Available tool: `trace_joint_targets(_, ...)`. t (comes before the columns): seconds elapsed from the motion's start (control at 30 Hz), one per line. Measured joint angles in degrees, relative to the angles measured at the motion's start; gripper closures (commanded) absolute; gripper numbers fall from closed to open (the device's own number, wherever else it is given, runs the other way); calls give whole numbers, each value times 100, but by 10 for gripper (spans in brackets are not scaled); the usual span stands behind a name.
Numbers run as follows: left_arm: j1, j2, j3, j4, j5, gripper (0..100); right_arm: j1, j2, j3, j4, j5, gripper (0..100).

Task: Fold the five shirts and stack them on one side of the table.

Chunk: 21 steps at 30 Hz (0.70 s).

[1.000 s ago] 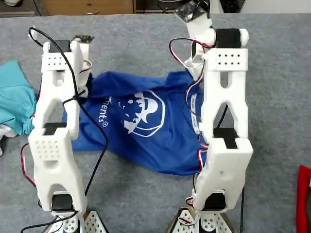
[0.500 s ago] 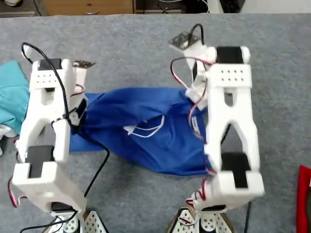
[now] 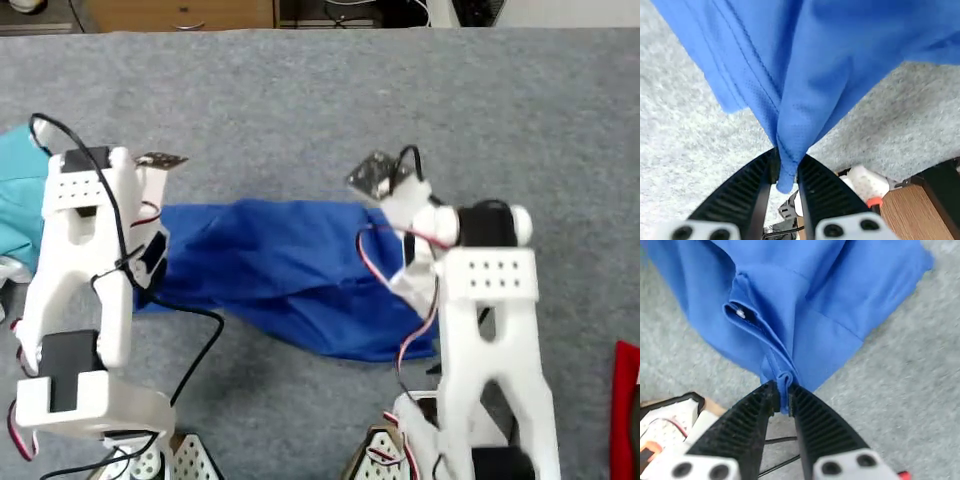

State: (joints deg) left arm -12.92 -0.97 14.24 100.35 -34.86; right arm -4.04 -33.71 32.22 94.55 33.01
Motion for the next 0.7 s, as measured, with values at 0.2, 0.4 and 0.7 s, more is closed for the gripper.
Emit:
trace_joint_targets(0.2,-158,0,448,-132,-185,980,0,-510,923,-141,18,993)
trace_joint_targets(0.4,-158,0,888,-475,-211,979,308,-598,1108,-211,308,957)
trace_joint_targets(0.7,-158,-9,571,-598,-167,820,334,-598,862,53,1064,645)
